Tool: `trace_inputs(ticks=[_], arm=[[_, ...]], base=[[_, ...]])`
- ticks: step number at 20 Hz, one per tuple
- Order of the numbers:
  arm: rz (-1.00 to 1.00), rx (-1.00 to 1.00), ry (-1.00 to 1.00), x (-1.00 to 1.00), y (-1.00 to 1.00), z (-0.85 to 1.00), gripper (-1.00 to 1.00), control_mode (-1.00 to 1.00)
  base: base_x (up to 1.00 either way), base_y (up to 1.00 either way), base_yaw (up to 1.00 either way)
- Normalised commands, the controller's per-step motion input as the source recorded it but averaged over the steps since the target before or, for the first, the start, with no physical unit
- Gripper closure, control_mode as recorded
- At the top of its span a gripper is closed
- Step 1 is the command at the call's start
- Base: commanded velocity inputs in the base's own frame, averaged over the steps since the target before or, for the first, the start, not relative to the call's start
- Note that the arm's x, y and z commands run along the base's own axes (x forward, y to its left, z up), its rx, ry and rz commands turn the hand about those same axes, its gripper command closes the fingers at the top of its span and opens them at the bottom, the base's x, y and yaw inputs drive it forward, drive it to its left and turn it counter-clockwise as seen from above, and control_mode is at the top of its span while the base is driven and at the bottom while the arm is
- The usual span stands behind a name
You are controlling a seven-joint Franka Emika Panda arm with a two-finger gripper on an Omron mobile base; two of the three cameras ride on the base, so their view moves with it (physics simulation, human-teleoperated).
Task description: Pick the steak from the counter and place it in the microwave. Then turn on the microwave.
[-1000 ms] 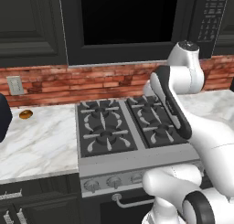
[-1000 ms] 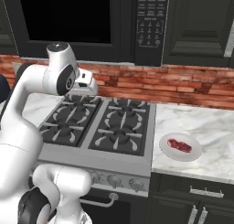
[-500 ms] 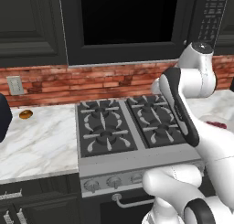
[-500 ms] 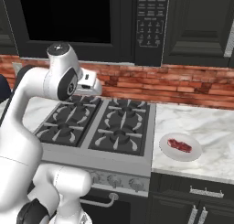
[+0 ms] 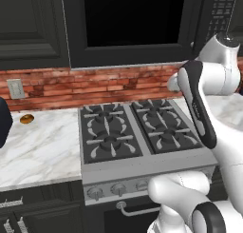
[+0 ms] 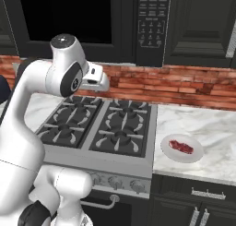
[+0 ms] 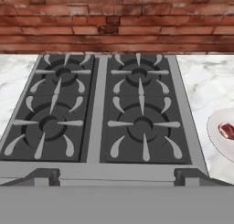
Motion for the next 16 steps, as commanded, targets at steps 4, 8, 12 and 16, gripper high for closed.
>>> trace_inputs(ticks=[4,8,12,16], arm=[[0.0,0.0,-0.02,-0.15,-0.19,0.3,-1.0,-1.0],[0.0,-0.02,-0.06,-0.14,-0.22,0.31,-1.0,-1.0],[0.0,-0.04,-0.05,-0.04,-0.21,0.31,-1.0,-1.0],[0.0,-0.04,0.0,0.0,-0.22,0.29,-1.0,-1.0]], base=[[0.0,0.0,0.0],[0.0,0.0,0.0],[0.0,0.0,0.0],[0.0,0.0,0.0]])
